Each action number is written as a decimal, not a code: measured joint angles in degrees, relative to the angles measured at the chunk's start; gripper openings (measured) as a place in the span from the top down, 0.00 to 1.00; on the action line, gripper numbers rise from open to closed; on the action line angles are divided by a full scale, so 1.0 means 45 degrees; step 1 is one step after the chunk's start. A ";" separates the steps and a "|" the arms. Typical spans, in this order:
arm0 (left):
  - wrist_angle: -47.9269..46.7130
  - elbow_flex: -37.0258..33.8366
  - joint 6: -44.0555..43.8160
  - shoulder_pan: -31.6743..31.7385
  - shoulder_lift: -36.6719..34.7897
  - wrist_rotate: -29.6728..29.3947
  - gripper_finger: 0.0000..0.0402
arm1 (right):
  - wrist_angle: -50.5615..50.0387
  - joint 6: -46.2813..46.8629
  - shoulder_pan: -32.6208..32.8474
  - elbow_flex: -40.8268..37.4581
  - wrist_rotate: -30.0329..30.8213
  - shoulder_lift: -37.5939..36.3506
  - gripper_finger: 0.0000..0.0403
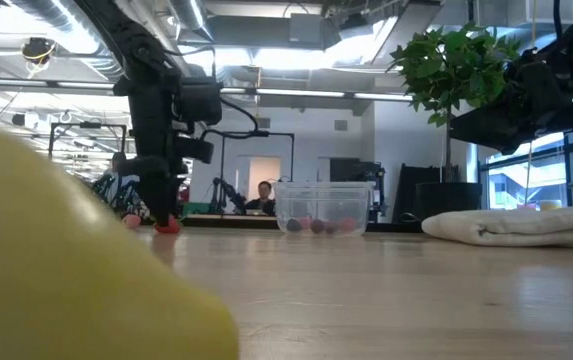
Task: Pick and placing Produce into tupperware
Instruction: Put the bottom strawberry into the transparent container
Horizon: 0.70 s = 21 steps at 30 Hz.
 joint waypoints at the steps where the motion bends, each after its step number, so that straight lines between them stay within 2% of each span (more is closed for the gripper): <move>1: 0.0039 0.0000 0.0011 -0.0001 0.0000 0.0000 0.52 | 0.0000 -0.0005 0.0000 0.0000 -0.0003 -0.0001 0.52; 21: 0.0166 0.0046 -0.0390 -0.0156 0.0597 -0.0230 0.52 | -0.0005 -0.0003 0.0000 0.0000 -0.0004 0.0000 0.52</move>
